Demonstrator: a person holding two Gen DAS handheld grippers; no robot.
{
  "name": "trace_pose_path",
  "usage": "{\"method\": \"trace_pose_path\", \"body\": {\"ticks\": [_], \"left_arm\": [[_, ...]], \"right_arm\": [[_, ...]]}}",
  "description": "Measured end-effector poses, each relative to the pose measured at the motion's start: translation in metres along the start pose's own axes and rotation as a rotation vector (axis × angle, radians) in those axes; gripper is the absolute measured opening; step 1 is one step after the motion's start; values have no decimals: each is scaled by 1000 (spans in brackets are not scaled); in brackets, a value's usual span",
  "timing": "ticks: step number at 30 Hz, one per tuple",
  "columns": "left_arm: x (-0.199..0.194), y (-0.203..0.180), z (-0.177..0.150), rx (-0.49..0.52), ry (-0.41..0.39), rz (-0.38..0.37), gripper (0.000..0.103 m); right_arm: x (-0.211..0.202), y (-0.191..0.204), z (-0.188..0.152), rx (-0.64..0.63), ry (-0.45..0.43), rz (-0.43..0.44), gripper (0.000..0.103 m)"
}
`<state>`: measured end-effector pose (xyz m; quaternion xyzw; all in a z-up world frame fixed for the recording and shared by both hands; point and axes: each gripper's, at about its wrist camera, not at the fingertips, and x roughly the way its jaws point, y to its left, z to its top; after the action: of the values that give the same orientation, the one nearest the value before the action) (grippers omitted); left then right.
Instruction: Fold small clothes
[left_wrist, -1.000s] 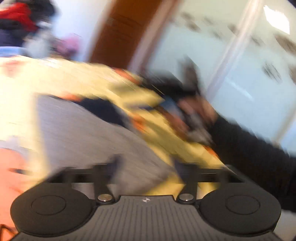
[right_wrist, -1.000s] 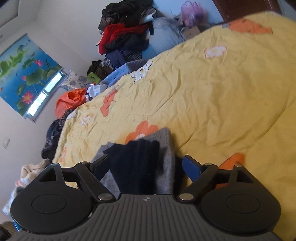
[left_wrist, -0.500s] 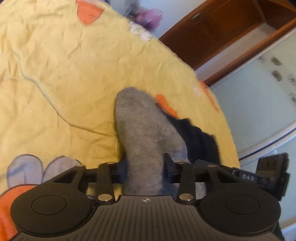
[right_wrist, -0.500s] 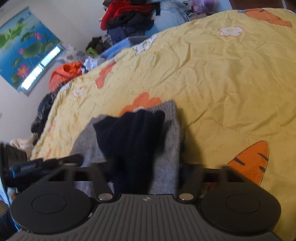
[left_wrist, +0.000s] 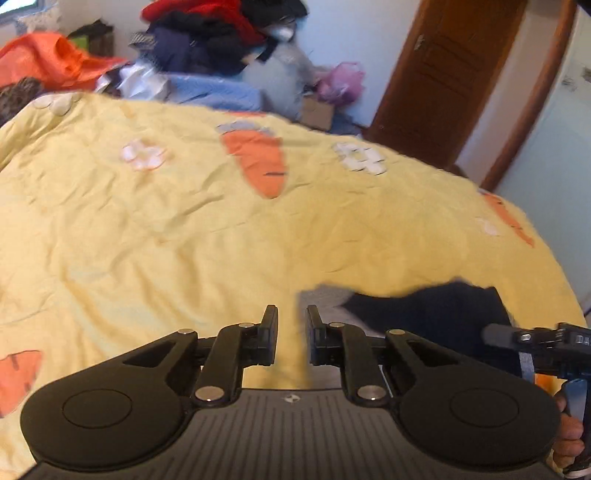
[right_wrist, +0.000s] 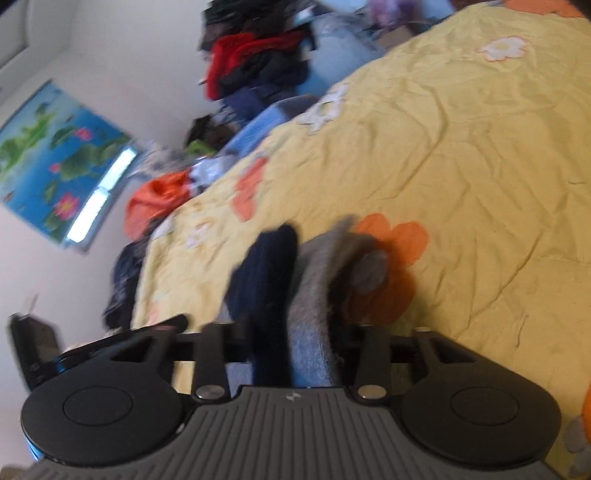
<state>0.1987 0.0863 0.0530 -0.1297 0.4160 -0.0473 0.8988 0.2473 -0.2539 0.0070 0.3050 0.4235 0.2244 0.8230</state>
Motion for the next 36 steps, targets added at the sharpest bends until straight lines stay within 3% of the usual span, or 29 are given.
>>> {"method": "trace_pose_path", "body": {"ticks": [1, 3, 4, 7, 11, 13, 15, 16, 17, 18, 19, 20, 25, 28, 31, 33, 34, 35, 36], "left_arm": [[-4, 11, -4, -55, 33, -47, 16], [-15, 22, -26, -116, 57, -165, 20], [-24, 23, -42, -124, 65, -193, 29], [-41, 16, -96, -147, 74, -283, 75], [-40, 2, -144, -208, 146, -384, 75], [-38, -4, -155, -223, 138, -422, 76], [-31, -8, -153, -250, 171, -466, 75], [-27, -9, -152, -266, 193, -486, 59], [-25, -11, -151, -261, 220, -484, 17], [-21, -14, -150, -239, 237, -454, 14], [-19, -16, -149, -219, 239, -423, 13], [-20, -18, -148, -199, 237, -406, 12], [-61, -21, -140, -94, 149, -353, 11], [-67, -13, -137, -41, 150, -319, 11], [-63, 0, -143, -8, 202, -294, 19], [-65, 9, -139, -15, 202, -291, 36], [-70, 14, -134, -27, 173, -291, 51], [-75, 18, -129, -41, 125, -291, 74], [-80, 24, -126, -61, 71, -287, 83]], "right_arm": [[1, 0, -4, -5, -6, -18, 86], [-12, 0, -13, -54, 5, 0, 86], [-22, -1, -19, -81, 7, 2, 86], [-58, -11, -35, -118, 13, -8, 86], [-88, -30, -59, -76, 76, -8, 83], [-92, -32, -73, -73, 111, -7, 82], [-88, -30, -87, -73, 164, 19, 79], [-86, -25, -94, -93, 172, 33, 77], [-85, -20, -99, -114, 176, 30, 68], [-82, -17, -101, -123, 186, 13, 58], [-77, -15, -102, -114, 214, -3, 32], [-71, -16, -102, -97, 234, -3, 23], [-72, -12, -108, -47, 266, 63, 22], [-76, -9, -122, -13, 300, 148, 22], [-76, -10, -130, -18, 305, 121, 34], [-85, -14, -122, -1, 258, 146, 50], [-92, -16, -114, 8, 211, 154, 68], [-99, -17, -106, 7, 158, 150, 87], [-104, -16, -96, -1, 109, 138, 92]]}}
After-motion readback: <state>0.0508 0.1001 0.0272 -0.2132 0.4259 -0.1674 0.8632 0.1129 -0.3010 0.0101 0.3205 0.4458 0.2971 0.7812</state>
